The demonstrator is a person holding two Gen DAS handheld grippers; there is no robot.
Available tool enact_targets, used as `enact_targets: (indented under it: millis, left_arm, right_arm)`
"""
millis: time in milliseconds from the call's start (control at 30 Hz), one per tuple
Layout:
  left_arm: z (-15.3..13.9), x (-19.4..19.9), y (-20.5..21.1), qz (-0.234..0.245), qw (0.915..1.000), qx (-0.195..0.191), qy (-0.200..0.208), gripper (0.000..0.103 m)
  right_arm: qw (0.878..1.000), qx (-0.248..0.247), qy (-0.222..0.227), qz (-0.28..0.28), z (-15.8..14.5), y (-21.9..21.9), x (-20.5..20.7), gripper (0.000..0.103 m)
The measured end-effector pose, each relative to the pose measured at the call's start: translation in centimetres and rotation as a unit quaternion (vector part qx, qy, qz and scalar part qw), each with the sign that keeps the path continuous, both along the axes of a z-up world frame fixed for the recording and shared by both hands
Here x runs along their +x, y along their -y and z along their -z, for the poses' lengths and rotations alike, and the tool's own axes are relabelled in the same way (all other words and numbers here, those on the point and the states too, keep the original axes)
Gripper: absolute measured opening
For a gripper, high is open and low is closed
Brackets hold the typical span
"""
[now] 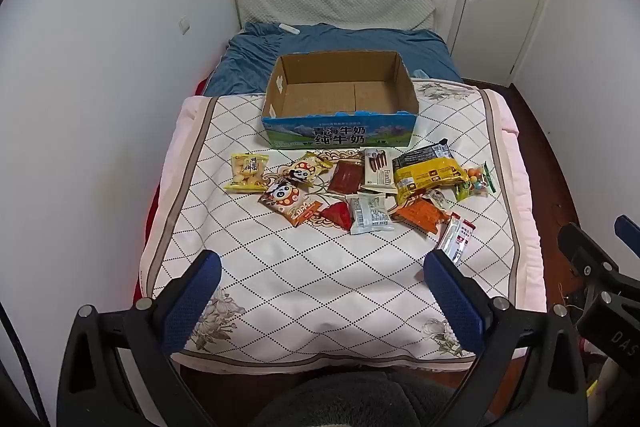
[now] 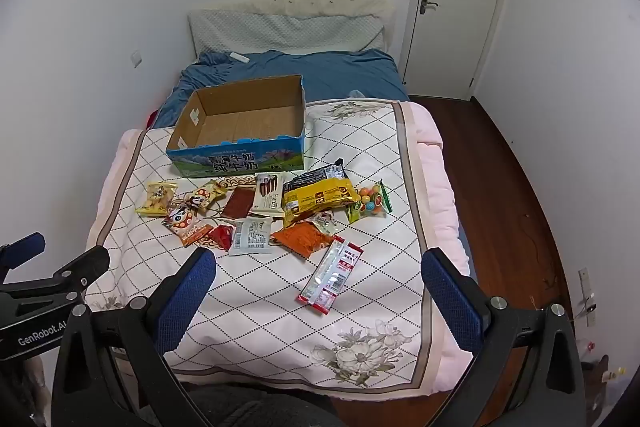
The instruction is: Organize snacks
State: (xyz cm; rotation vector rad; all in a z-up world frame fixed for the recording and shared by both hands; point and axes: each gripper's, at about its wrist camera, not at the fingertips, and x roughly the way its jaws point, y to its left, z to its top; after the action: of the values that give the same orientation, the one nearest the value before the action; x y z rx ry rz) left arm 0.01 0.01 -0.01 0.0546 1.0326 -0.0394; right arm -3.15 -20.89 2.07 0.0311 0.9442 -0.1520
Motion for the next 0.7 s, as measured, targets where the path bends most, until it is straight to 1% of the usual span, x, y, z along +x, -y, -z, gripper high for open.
enact_targets:
  millis: [433, 633, 700]
  left_arm:
    - [0.03, 0.02, 0.05, 0.0, 1.0, 0.001, 0.003, 0.103]
    - [-0.51, 0.17, -0.36, 0.0, 1.0, -0.001, 0.005, 0.103]
    - [-0.54, 0.31, -0.21, 0.001, 1.0, 0.0, 0.006, 0.103]
  right_arm:
    - [1.0, -0.002, 0.001, 0.0, -0.14, -0.2, -0.01, 0.103]
    - [1.0, -0.002, 0.002, 0.0, 0.04, 0.0, -0.11, 0.103]
    - [1.0, -0.001, 0.002, 0.0, -0.16, -0.78, 0.18, 0.103]
